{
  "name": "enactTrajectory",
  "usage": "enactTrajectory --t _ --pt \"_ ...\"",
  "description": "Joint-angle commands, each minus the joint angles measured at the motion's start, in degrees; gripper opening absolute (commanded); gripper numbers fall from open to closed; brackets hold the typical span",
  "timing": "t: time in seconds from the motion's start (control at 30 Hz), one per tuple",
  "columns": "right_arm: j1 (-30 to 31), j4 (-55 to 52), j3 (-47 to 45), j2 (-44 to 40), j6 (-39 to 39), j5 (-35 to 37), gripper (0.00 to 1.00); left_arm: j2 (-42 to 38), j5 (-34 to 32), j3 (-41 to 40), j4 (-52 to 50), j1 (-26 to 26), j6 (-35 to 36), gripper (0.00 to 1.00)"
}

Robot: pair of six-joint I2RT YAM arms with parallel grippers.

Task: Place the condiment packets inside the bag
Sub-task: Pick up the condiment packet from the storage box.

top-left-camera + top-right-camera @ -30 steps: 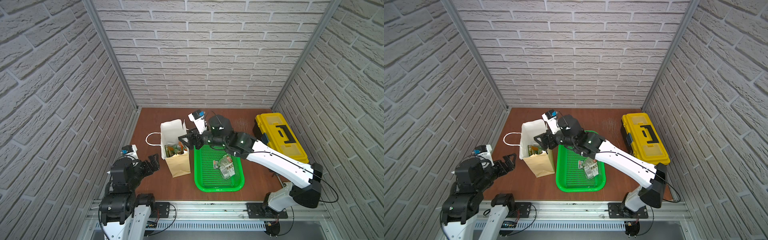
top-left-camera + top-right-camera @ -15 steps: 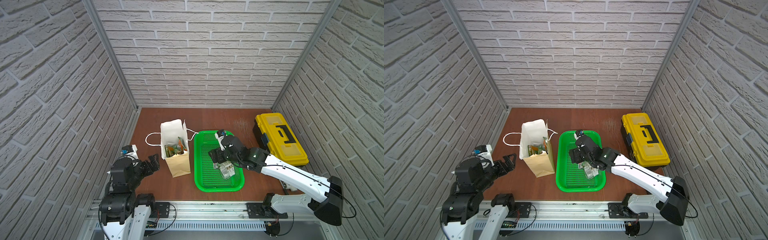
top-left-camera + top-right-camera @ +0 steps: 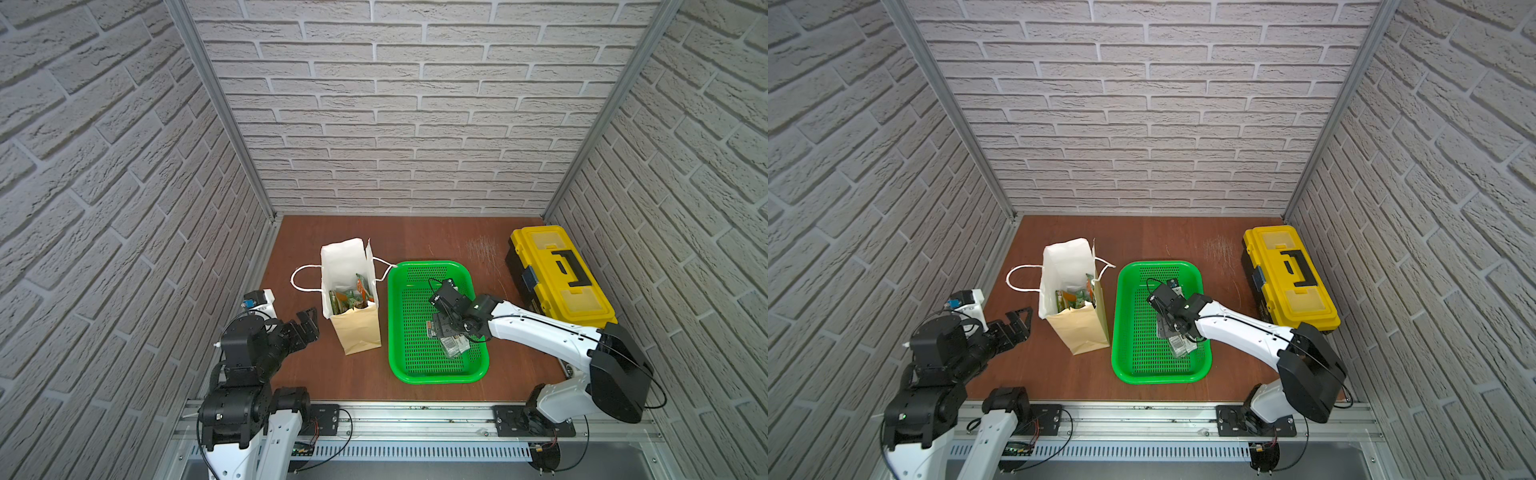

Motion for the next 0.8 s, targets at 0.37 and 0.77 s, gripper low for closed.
enactTrajectory --t 0.37,0.77 --pt "0.03 14.17 -0.29 11.83 1.11 -13.77 0.77 -0.51 -0.1 -0.52 2.21 -0.35 0.27 0.98" --pt "0.06 10.39 5.19 7.26 -1.58 -10.79 0.09 -0.34 -0.15 -0.53 2.22 -0.35 0.27 0.98"
